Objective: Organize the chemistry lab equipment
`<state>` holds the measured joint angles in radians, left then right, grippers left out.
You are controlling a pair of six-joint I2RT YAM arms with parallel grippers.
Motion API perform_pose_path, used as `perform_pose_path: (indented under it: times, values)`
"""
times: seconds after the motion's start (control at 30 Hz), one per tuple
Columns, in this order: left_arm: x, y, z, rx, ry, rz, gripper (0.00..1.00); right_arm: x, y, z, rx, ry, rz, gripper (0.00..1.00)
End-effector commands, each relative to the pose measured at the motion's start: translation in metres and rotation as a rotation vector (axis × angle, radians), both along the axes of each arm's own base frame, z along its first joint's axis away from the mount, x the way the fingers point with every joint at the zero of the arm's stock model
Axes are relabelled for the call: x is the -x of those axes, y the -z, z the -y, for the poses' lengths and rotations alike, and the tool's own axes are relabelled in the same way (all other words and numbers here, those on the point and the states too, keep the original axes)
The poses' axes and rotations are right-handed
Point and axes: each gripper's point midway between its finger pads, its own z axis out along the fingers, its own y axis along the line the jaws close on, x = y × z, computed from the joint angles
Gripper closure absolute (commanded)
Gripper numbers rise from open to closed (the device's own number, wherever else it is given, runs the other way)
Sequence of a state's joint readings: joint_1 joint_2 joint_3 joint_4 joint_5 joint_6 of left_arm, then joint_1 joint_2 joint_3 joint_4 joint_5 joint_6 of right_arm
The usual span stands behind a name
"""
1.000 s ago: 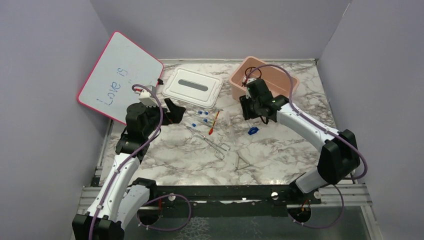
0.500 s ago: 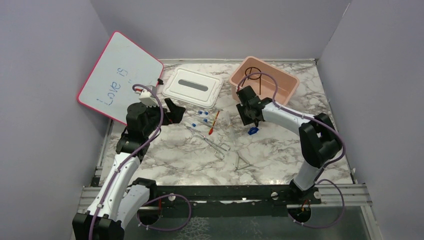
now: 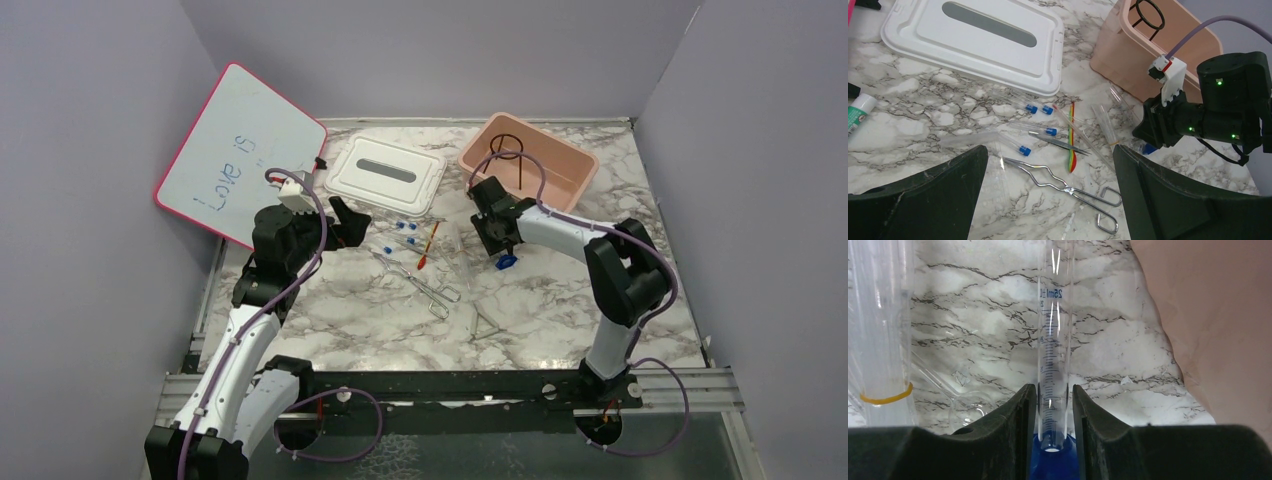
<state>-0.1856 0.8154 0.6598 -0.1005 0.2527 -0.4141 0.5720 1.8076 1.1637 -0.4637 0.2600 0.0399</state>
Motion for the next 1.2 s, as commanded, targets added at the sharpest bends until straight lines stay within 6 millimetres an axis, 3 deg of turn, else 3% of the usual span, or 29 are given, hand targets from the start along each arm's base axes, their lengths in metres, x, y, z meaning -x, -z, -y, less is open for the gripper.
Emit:
perform_pose_path:
  times: [0.0,0.2,0.33,0.47,0.6,0.73,0.83,1.0,1.17]
  values:
    - [-0.002,-0.014,-0.002,-0.008,-0.010,0.047,0.01,0.000,0.013,-0.004,0.017,-0.064,-0.037,0.63]
    - [-0.002,-0.014,0.000,0.000,-0.002,0.046,0.01,-0.005,0.003,-0.010,-0.005,-0.083,-0.020,0.77]
    - [-0.001,-0.015,-0.001,-0.001,-0.007,0.049,0.01,-0.006,-0.026,-0.011,-0.028,-0.094,0.018,0.83]
    - [-0.002,-0.015,0.000,0.001,-0.004,0.049,0.01,-0.004,-0.077,-0.023,-0.129,-0.146,0.106,0.85]
    - [-0.001,-0.014,0.000,0.002,-0.004,0.046,0.01,-0.007,-0.141,-0.042,-0.278,-0.203,0.243,0.86]
    - [-0.001,-0.015,-0.001,0.000,-0.008,0.049,0.01,-0.019,-0.202,-0.051,-0.372,-0.198,0.366,0.86]
    - [-0.001,-0.014,0.000,0.001,-0.007,0.045,0.01,-0.039,-0.230,-0.048,-0.396,-0.187,0.419,0.86]
    - [0.000,-0.015,0.000,0.004,-0.005,0.047,0.01,-0.077,-0.251,-0.030,-0.417,-0.221,0.449,0.87]
    - [0.000,-0.016,0.000,0.004,-0.004,0.049,0.01,-0.092,-0.247,-0.008,-0.367,-0.322,0.440,0.88]
